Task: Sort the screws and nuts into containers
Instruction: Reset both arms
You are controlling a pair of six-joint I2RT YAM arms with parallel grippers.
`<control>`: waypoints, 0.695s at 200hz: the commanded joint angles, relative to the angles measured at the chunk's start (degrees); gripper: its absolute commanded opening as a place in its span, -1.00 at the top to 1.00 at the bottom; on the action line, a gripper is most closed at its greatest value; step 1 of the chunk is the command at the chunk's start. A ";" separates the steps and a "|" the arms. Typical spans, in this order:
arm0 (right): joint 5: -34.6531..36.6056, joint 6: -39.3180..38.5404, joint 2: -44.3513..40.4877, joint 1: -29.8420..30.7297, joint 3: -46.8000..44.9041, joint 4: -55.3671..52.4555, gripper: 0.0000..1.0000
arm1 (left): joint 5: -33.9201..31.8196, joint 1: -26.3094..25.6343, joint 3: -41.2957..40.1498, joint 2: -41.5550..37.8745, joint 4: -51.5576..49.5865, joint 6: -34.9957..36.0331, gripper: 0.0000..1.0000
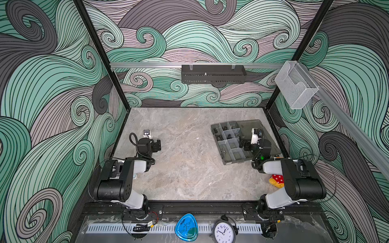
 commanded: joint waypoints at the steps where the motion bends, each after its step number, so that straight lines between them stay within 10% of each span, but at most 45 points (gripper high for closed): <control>1: 0.55 -2.85 -0.41 0.27 1.04 -3.69 -0.98 | 0.50 0.62 1.40 0.62 -0.06 -0.32 -0.97; 98: 1.14 -2.67 -0.31 0.36 0.41 -2.25 -0.99 | 1.30 0.95 1.61 0.50 -0.59 -0.52 -0.97; 139: 11.48 1.78 -0.39 -0.12 -10.79 18.55 -0.98 | -7.95 0.98 1.43 0.23 -0.41 -4.89 -0.97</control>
